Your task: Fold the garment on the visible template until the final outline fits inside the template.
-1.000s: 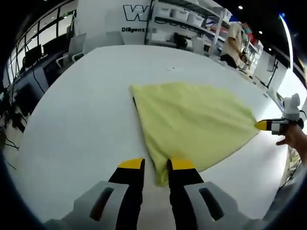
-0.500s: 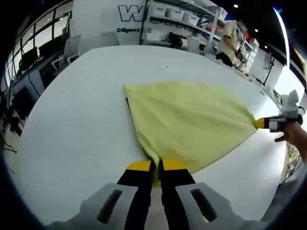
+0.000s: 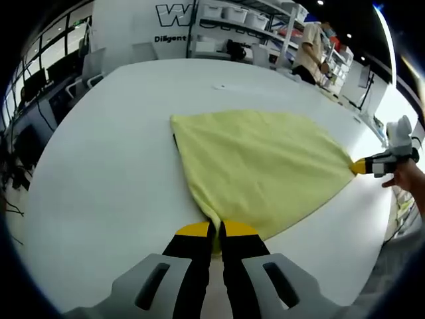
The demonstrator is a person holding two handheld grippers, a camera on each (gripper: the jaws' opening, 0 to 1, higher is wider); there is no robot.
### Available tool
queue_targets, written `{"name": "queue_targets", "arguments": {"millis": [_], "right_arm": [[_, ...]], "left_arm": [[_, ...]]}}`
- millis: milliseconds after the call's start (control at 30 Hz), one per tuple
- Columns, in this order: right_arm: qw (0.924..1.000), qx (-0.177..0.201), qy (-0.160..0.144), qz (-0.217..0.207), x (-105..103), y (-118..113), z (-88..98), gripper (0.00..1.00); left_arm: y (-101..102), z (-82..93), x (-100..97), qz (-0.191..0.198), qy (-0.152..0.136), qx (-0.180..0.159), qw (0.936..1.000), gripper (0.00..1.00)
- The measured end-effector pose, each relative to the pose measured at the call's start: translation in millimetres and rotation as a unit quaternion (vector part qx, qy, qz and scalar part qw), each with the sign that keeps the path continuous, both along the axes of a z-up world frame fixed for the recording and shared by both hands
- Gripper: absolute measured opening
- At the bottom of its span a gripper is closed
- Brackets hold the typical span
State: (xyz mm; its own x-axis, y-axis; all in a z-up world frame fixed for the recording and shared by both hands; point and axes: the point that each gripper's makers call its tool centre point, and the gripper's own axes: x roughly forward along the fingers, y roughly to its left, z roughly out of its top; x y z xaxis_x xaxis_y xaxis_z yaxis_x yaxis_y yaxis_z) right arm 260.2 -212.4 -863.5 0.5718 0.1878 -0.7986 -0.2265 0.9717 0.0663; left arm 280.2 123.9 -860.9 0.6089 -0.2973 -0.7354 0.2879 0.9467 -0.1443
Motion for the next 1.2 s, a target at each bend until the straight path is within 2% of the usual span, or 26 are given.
{"name": "queue_targets", "arguments": {"millis": [367, 500, 867, 1100, 1200], "right_arm": [[0.9991, -0.011, 0.041, 0.009, -48.5, 0.0, -0.4, 0.00], [0.9986, -0.022, 0.046, 0.017, -60.4, 1.2, -0.6, 0.00], [0.9980, -0.023, 0.057, 0.018, -70.8, 1.6, -3.4, 0.00], [0.9980, -0.019, 0.059, 0.013, -70.0, -0.2, -6.1, 0.00], [0.9981, -0.021, 0.056, 0.012, -70.3, -1.5, -5.5, 0.04]], "left_arm": [[-1.5, 0.0, -41.2, -0.025, 0.012, 0.009, 0.9996, 0.05], [-1.8, 0.3, -53.4, -0.031, 0.017, 0.012, 0.9993, 0.05], [0.0, -0.3, -66.4, -0.034, 0.025, 0.013, 0.9990, 0.05], [-0.9, -0.8, -67.6, -0.039, 0.014, 0.018, 0.9990, 0.06], [0.8, 0.0, -66.9, -0.042, 0.009, 0.025, 0.9988, 0.08]]}}
